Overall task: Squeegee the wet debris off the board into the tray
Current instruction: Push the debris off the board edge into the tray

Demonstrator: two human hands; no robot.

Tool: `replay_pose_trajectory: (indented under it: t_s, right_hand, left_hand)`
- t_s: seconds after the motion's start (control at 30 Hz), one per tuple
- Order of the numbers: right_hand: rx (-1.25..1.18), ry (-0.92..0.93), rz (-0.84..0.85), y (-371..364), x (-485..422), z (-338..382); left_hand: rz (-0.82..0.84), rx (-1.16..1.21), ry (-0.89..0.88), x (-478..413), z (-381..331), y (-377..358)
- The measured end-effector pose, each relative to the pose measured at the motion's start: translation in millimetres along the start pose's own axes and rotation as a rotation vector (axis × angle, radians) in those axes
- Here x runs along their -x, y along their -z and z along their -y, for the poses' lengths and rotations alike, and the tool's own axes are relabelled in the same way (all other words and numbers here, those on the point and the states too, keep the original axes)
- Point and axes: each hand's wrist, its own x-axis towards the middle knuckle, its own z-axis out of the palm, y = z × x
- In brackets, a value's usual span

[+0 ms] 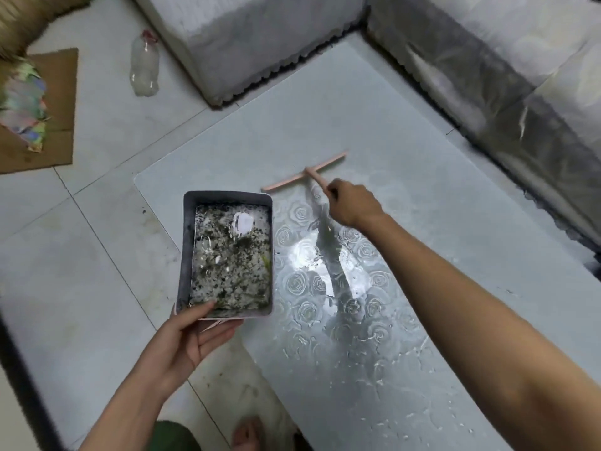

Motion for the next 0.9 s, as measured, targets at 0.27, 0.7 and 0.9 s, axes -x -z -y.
replay_pose_trajectory:
  t_s: [0.27, 0.7, 0.9]
  right_hand:
    - [-0.052, -0.120, 0.071, -23.9, 151.2, -48.8]
    - [-0.044, -0.083, -0.052, 24.3, -12.0, 97.3]
    - [-0.010, -0.298, 0.055, 29.5, -56.2, 89.1]
  left_hand:
    - [0.006, -0.067, 0.067, -9.7, -40.1, -18.5]
    - [0.032, -0.246, 0.091, -64.9, -169.3, 1.7]
    - [0.057, -0.278, 0.175, -94.4, -221.0, 10.5]
